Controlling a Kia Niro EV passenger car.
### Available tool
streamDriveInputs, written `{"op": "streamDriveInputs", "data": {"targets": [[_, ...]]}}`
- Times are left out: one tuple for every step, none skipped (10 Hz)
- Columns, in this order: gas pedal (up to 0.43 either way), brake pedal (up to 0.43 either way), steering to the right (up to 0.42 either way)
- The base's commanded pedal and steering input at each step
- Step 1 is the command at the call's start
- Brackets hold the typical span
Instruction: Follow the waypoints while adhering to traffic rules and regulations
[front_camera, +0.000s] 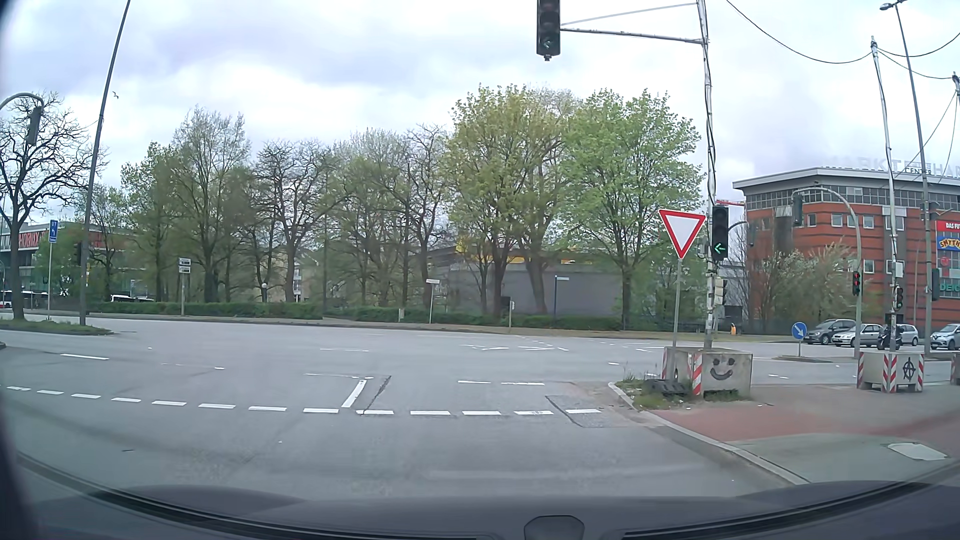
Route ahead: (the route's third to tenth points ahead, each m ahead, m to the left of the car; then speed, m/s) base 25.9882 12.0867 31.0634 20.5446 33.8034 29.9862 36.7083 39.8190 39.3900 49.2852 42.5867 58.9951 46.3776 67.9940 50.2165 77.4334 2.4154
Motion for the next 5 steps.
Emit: {"op": "streamDriveInputs", "data": {"targets": [[0.177, 0.000, -0.035], [0.177, 0.000, -0.040], [0.177, 0.006, -0.046], [0.177, 0.000, -0.049], [0.177, 0.000, -0.051]]}}
